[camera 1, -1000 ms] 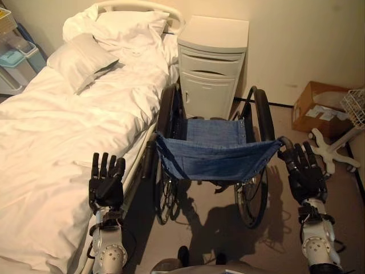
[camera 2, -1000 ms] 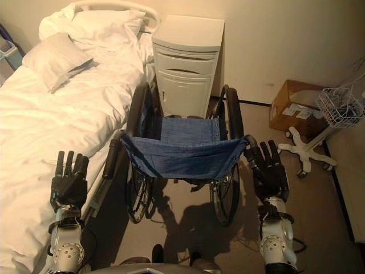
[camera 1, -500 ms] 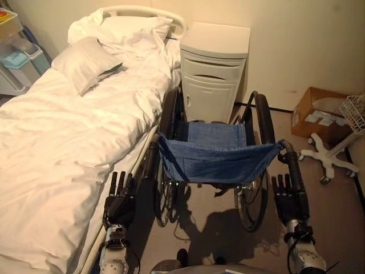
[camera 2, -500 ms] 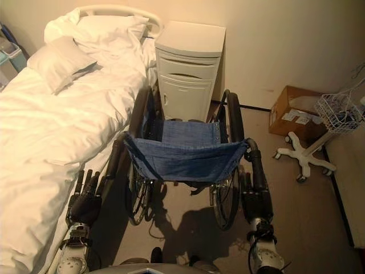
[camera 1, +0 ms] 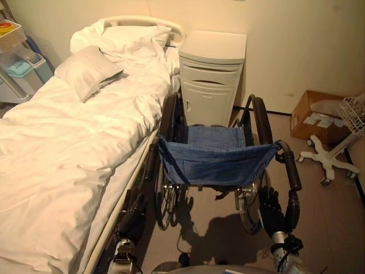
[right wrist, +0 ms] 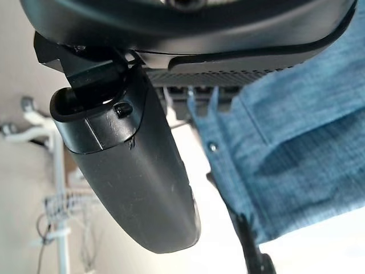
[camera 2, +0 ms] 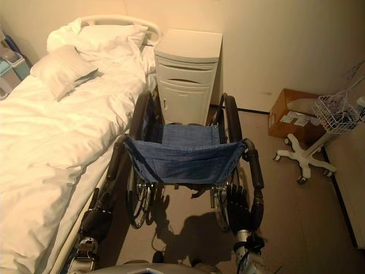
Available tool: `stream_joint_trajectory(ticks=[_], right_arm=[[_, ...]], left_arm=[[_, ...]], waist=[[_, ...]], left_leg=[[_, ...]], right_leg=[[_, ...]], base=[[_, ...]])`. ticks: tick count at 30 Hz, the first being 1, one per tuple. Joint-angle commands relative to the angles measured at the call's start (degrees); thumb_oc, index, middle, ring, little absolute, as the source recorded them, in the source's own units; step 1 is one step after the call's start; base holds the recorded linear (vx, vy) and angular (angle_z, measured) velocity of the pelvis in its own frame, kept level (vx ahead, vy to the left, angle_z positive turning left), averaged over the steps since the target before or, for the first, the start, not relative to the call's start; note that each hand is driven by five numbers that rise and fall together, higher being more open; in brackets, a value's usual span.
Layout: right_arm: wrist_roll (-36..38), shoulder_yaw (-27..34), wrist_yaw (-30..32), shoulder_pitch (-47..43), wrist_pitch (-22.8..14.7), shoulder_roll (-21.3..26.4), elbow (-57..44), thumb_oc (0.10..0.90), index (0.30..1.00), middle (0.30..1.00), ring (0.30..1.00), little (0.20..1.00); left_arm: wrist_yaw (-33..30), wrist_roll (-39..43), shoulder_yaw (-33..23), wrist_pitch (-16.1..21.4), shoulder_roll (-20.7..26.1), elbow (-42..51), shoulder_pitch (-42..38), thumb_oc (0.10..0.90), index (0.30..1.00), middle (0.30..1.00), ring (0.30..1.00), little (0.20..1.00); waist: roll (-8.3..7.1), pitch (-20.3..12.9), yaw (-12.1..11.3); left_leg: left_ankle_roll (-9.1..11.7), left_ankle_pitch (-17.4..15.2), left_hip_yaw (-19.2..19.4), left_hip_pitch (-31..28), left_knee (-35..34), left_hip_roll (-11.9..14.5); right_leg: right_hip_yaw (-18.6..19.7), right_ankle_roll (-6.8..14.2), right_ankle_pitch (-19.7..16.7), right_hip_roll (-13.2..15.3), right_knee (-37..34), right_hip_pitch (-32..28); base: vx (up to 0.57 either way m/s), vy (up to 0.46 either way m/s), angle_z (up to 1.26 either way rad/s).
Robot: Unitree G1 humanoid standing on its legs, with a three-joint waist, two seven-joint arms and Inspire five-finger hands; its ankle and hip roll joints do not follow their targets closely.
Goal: Push the wheelchair next to the bed
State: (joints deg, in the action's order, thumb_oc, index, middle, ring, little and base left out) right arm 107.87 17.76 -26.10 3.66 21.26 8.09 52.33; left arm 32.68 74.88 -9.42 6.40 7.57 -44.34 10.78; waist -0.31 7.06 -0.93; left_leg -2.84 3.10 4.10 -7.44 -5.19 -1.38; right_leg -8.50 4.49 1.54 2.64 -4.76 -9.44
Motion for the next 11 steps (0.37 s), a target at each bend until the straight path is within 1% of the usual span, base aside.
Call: stream_joint_trajectory(ticks=[1,6,7,11], right_arm=[[-4.0,3.4,-0.7,-4.7,1.2,0.1,1.9,0.800,0.900,0.900,0.900,0.900],[-8.3,2.5,-1.3,-4.6,2.7,0.0,7.1,0.800,0.900,0.900,0.900,0.900],[-9.6,1.8,-1.2,-4.7,2.8,-0.2,8.1,0.800,0.900,0.900,0.900,0.900],[-10.6,0.1,-2.4,-4.8,3.2,-0.6,10.0,0.800,0.900,0.900,0.900,0.900]], left_arm=[[3.5,-4.0,-0.5,-0.8,0.1,-2.4,-4.5,0.800,0.900,0.900,0.900,0.900],[2.6,-6.9,0.5,-2.5,-1.0,-8.2,-4.7,0.800,0.900,0.900,0.900,0.900],[2.6,-9.1,0.8,-3.4,-1.3,-9.7,-4.7,0.800,0.900,0.900,0.900,0.900],[3.4,-10.4,2.0,-4.6,-2.0,-12.8,-5.1,0.800,0.900,0.900,0.900,0.900]], waist=[[-0.54,-1.6,-0.5],[-0.57,-1.4,-0.6],[-0.55,-1.3,-0.7],[-0.37,-1.0,-0.7]], left_leg=[[0.8,-8.7,-0.6,-2.0,1.9,-0.9],[0.6,-8.8,-0.9,-2.0,2.0,-1.1],[0.6,-8.7,-0.9,-2.0,2.0,-1.2],[0.4,-8.6,-0.9,-1.9,2.0,-1.2]], right_leg=[[-0.9,0.2,2.2,-0.3,4.8,2.1],[-1.0,0.2,2.1,-0.2,4.7,2.0],[-1.0,0.2,2.0,-0.2,4.6,2.0],[-1.1,0.1,1.7,-0.1,4.7,2.0]], base=[[0.00,0.000,0.00],[0.00,0.000,0.00],[0.00,0.000,0.00],[0.00,0.000,0.00]])
